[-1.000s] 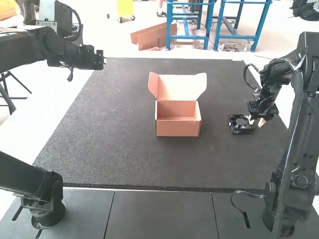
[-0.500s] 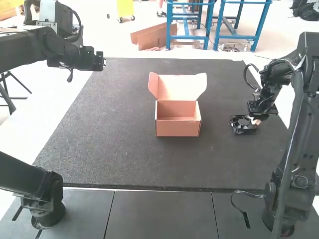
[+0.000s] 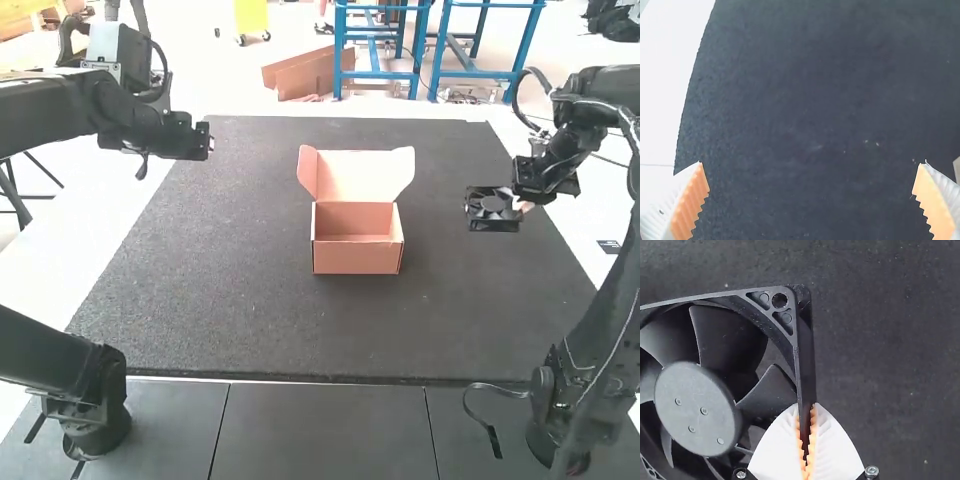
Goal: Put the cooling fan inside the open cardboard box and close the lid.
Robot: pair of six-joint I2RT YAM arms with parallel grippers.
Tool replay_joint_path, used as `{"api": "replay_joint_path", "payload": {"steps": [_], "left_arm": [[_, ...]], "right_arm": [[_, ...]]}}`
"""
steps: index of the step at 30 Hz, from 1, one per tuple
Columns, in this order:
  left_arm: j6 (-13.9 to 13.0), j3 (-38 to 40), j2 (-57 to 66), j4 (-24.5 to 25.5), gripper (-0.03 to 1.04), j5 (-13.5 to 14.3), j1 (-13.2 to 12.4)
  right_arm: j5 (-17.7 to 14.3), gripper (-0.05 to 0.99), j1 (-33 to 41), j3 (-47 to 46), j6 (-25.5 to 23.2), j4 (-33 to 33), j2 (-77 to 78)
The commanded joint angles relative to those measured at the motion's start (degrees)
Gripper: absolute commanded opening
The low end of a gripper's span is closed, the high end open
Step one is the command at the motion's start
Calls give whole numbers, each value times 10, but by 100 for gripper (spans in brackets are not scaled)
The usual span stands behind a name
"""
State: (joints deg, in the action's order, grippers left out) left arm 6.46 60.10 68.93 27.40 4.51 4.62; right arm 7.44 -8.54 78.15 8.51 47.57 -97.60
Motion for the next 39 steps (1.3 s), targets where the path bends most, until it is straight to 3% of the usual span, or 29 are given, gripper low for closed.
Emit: {"api": "replay_joint_path", "payload": {"steps": [1, 8, 19, 30, 33, 39], "left_arm": [[-15, -9, -37, -5, 97, -2, -1], [-15, -46, -72, -5, 97, -3, -1], [-14, -107, -157, 14, 97, -3, 2], [-14, -119, -202, 31, 97, -3, 3], [-13, -120, -207, 29, 97, -3, 1], [-12, -118, -216, 29, 97, -3, -1]], "right_arm": [[43, -1, 2, -3, -48, 9, 66], [63, -1, 48, -6, -156, 41, 167], [64, -1, 218, 16, -266, 73, 197], [61, -1, 371, 46, -325, 51, 124], [44, -1, 390, 63, -329, 32, 94], [-18, -1, 399, 82, -332, -35, 41]]}}
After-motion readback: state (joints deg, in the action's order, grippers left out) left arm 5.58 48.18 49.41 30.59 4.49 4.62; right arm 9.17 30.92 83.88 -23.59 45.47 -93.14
